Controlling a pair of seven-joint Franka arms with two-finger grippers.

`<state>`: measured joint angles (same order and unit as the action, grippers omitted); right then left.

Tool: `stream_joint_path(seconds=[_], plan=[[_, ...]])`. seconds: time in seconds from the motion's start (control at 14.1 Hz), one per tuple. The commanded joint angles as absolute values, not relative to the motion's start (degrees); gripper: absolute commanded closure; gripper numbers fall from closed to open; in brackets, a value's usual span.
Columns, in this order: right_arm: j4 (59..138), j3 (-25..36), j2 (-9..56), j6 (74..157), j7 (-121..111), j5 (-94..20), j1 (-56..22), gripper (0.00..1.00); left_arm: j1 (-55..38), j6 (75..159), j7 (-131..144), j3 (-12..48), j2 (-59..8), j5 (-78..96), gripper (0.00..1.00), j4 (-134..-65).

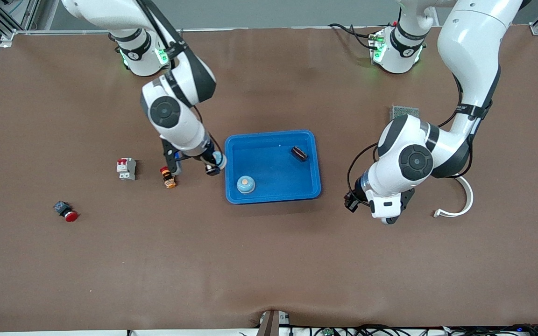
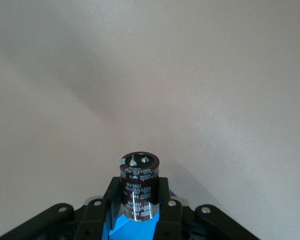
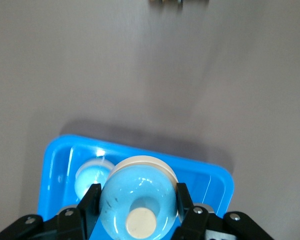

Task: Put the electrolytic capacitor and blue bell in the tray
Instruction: 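Carry the bell and capacitor over the blue tray with both grippers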

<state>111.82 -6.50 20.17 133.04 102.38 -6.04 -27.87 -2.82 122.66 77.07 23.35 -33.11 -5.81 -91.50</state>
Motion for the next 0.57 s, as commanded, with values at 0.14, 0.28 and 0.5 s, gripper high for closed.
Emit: stream_joint_path(seconds=[0.14,0.28,0.5], plan=[[111.6,-5.7,25.1,139.1,112.6,-1.0,-33.0,1.0,-3.2,122.0,78.8,23.5,-33.1,-6.9,1.0,-90.7],[111.4,-5.7,27.6,141.3,115.7,1.0,-34.3,1.0,-3.5,122.0,78.9,23.5,-33.3,-6.9,1.0,-90.6],[111.3,-5.6,29.2,142.3,116.1,1.1,-35.9,1.0,-4.4,122.0,79.0,23.4,-33.3,-6.6,1.0,-90.6]])
